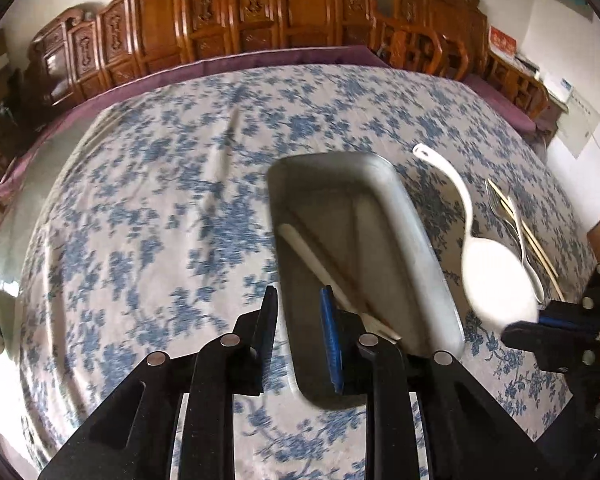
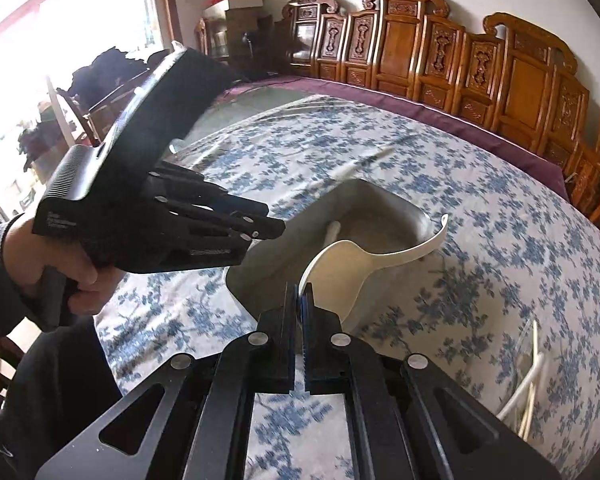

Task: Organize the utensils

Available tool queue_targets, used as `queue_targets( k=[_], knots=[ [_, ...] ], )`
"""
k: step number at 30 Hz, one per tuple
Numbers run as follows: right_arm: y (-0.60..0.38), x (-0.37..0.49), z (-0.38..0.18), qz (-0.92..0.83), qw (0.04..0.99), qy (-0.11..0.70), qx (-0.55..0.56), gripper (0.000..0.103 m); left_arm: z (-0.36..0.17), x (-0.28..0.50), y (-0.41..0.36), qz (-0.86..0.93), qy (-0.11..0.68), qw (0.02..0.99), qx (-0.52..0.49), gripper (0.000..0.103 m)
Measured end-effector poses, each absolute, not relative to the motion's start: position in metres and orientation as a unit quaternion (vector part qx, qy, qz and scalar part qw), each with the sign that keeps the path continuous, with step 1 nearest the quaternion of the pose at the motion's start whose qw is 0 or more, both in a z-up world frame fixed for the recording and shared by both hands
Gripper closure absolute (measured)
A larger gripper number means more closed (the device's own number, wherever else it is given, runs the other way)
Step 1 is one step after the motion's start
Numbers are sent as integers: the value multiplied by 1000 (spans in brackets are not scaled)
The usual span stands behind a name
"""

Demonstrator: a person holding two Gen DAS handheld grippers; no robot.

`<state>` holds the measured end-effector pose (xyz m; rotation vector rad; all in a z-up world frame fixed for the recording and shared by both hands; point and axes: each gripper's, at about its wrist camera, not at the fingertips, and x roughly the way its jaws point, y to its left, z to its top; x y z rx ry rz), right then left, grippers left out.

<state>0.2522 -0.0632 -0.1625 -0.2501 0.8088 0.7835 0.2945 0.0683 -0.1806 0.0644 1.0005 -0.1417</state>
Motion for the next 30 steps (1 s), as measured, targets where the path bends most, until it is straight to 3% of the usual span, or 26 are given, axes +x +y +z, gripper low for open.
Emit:
queue_targets(
  k=[13, 30],
  knots=[
    [-12, 269, -192, 375, 818, 417, -123, 100, -179, 281, 125, -29, 475, 879, 2, 82],
    [-24, 286, -217, 340, 816, 457, -101, 99, -168, 271, 131, -29, 464, 885, 4, 82]
  ],
)
